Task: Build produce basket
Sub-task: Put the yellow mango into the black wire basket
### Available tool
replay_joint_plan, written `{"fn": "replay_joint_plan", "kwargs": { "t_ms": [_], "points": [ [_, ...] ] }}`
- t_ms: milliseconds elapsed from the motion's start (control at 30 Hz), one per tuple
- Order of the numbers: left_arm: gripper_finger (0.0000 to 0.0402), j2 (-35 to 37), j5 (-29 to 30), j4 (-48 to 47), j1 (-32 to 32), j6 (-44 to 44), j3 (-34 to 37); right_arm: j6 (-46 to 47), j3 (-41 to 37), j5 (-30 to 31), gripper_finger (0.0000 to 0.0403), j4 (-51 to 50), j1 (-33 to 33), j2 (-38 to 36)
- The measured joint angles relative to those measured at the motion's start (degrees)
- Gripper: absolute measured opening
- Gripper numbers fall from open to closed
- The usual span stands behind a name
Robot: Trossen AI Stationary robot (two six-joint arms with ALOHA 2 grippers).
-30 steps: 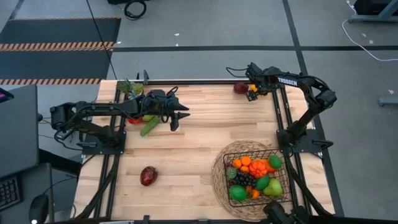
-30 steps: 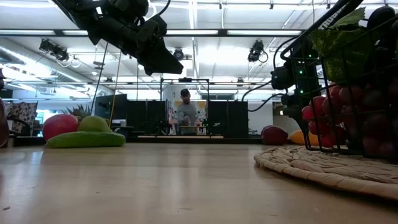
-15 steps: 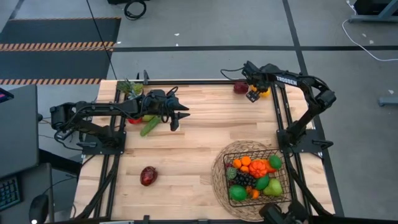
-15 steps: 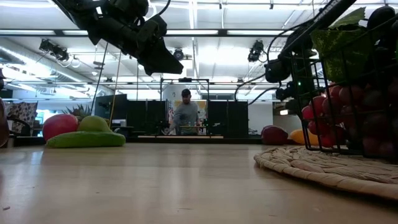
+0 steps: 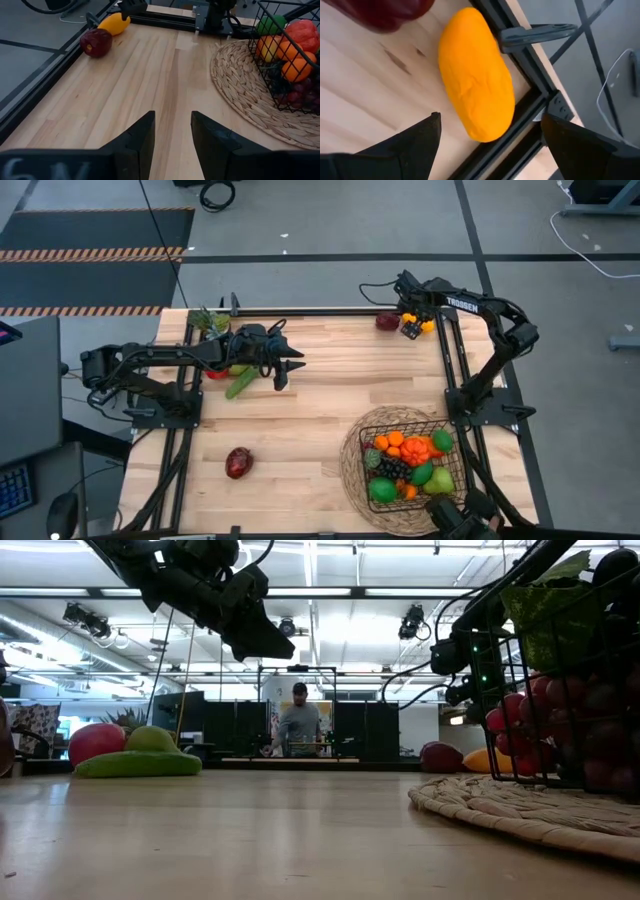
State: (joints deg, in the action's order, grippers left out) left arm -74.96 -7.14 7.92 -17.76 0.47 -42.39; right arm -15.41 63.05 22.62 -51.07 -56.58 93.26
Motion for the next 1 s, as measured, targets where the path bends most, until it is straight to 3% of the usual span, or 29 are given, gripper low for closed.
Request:
{"fn": "replay_joint_plan", "kwargs": {
  "t_ms": [667, 1000],
  "points": [
    [0.0132, 0.0, 0.0, 0.0, 0.0, 0.2, 0.0, -9.8, 1.9, -5.5, 0.0346, -1.3, -1.8, 0.0],
    [0.0132, 0.0, 0.0, 0.0, 0.0, 0.2, 0.0, -6.2, 1.9, -6.4, 0.0346, -1.9, -1.9, 0.0]
  ]
}}
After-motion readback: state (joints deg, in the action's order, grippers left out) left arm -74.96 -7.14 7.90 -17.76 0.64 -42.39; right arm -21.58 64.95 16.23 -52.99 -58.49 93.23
